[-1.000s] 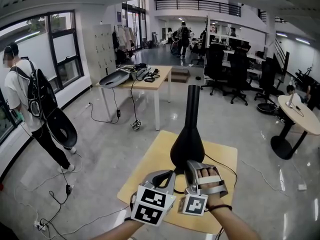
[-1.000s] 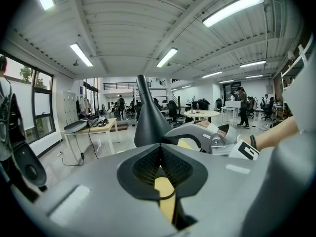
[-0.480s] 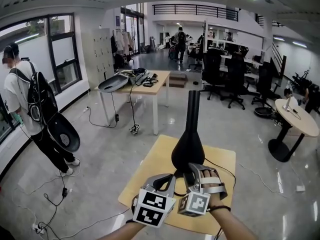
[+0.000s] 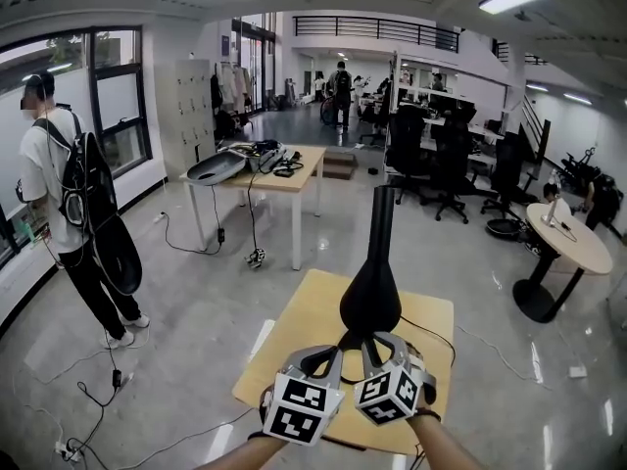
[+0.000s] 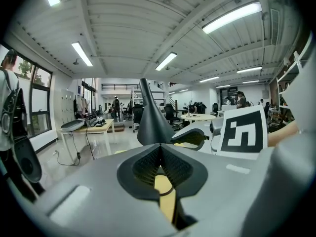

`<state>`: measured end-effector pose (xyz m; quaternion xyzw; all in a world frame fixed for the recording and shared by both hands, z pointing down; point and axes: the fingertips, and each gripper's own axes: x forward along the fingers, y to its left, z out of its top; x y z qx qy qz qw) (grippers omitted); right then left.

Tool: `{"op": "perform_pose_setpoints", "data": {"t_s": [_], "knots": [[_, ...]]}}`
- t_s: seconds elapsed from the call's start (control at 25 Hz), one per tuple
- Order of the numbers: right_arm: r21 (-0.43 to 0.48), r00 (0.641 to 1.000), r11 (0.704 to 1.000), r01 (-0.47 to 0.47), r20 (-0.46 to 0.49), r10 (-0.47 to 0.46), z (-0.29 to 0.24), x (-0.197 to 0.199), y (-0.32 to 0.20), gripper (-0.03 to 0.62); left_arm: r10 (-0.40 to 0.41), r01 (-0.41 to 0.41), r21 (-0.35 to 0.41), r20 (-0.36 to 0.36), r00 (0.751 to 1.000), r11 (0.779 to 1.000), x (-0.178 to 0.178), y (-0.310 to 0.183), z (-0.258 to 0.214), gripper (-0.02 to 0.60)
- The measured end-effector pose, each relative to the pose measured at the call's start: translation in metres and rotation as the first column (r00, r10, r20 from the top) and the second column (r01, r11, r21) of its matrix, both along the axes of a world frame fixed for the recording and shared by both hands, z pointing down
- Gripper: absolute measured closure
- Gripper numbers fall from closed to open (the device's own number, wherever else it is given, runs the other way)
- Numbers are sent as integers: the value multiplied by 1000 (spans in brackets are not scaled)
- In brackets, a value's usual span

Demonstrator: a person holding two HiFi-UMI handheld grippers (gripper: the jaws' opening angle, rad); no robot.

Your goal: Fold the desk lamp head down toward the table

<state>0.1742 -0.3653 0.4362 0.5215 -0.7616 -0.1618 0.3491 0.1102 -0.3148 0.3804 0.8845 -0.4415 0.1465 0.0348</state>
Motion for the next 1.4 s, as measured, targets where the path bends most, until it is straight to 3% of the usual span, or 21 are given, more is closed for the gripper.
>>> {"op": "perform_pose_setpoints", "data": {"t_s": [0.24,0.52,0.76,1.12,1.24,1.4], "knots": [[-66,950,996,-54,305,72,-39,-49,45,543,11,-11,-16,1,1000,1000,-48,32,-13,561],[-95,870,993,-66,483,104,-47,-113,90,560,34,-34,-19,-9,999,999,-99,57,-9,561],[-98,812,991,-86,569,127,-58,-170,141,586,50,-50,-20,-22,999,999,-148,95,-15,561],[-132,765,989,-71,629,139,-37,-178,220,589,81,-82,-10,-33,996,997,-146,162,4,561],[-135,759,988,-79,634,147,-45,-191,226,589,89,-90,-12,-37,995,996,-159,166,-4,561],[-144,750,985,-96,640,166,-45,-234,213,588,99,-100,-15,-39,994,995,-205,151,-8,561]]}}
